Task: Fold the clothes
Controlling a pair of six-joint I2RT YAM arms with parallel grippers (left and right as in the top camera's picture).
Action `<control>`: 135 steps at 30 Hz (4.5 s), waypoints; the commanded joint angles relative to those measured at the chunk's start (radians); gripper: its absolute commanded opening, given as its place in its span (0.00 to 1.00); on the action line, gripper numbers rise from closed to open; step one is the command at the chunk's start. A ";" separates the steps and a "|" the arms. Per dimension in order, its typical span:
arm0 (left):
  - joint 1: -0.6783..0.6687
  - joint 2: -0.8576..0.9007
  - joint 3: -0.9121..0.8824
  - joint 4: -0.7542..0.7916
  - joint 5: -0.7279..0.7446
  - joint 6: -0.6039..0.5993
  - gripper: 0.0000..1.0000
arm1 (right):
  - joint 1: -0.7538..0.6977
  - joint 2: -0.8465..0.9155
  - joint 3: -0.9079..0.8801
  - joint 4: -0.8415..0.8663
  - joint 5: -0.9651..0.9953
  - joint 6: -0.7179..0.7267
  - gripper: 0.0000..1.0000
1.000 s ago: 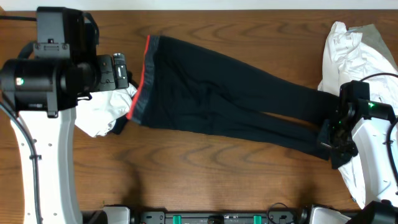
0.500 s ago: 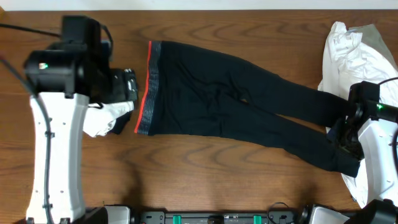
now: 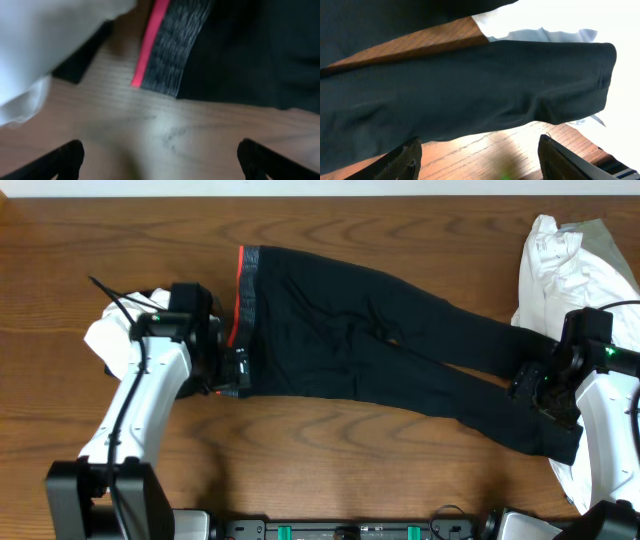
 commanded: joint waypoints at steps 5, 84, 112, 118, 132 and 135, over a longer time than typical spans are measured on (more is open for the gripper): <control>0.000 0.070 -0.123 0.163 0.057 -0.016 0.99 | -0.008 -0.003 0.007 -0.002 -0.020 -0.026 0.73; 0.039 -0.192 -0.083 0.092 -0.322 -0.185 0.07 | -0.223 -0.003 -0.347 0.135 0.101 0.118 0.44; 0.039 -0.192 -0.083 0.093 -0.314 -0.184 0.07 | -0.223 -0.011 -0.358 0.185 0.042 0.080 0.01; 0.039 -0.195 -0.029 0.057 -0.298 -0.180 0.06 | -0.223 -0.062 -0.240 0.082 -0.061 0.028 0.01; 0.039 -0.206 0.221 -0.064 -0.293 -0.117 0.06 | -0.232 -0.132 -0.054 0.011 -0.101 -0.007 0.01; 0.039 -0.204 0.223 -0.024 -0.293 -0.092 0.06 | -0.247 -0.131 -0.052 0.076 -0.148 -0.007 0.01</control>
